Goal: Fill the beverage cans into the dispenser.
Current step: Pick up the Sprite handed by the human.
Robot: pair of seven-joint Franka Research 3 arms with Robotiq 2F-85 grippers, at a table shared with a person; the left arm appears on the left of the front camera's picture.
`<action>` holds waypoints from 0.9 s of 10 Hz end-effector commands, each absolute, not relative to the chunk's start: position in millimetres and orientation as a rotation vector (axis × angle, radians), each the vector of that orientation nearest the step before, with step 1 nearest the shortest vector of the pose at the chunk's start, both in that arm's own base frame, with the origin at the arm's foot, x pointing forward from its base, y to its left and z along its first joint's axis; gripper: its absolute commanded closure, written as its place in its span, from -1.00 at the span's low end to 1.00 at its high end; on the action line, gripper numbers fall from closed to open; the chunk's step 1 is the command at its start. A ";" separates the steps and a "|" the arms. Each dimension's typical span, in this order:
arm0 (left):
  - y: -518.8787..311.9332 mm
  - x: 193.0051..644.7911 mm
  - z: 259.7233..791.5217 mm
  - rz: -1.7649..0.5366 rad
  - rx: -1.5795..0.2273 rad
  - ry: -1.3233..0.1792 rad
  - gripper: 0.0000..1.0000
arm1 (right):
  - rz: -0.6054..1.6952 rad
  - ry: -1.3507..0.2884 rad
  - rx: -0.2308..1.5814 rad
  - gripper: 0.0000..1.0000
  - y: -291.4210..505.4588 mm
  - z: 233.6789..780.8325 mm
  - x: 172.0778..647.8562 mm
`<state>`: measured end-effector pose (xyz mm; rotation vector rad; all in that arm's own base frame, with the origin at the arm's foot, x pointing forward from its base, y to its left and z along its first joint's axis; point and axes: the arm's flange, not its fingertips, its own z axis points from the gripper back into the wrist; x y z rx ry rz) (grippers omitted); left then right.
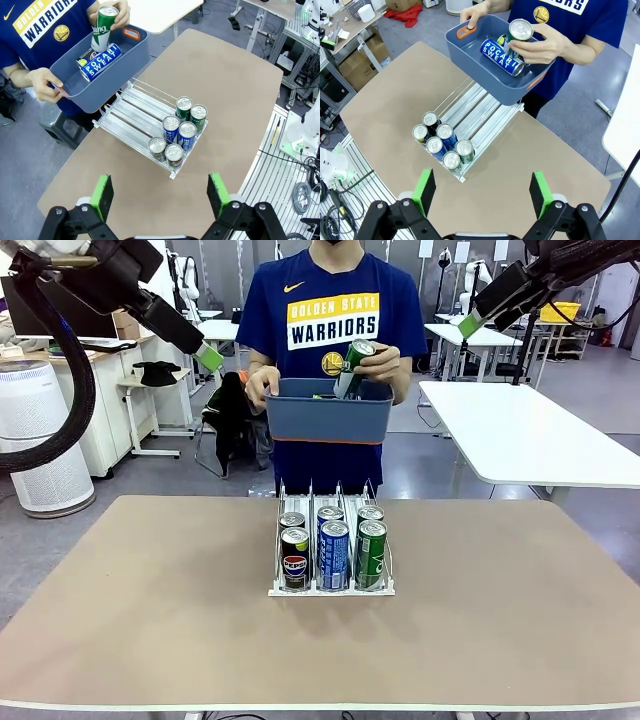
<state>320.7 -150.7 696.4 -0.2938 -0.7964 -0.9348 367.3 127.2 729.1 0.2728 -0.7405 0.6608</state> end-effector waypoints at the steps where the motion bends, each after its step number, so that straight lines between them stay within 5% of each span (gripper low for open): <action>1: -149.5 321.5 696.3 -0.925 -0.294 -0.801 -1.00 | 0.660 -0.739 0.278 -1.00 127.2 727.7 366.5; 9: -149.5 321.5 696.3 -0.925 -0.294 -0.801 -1.00 | 0.660 -0.739 0.278 -1.00 127.2 727.7 366.5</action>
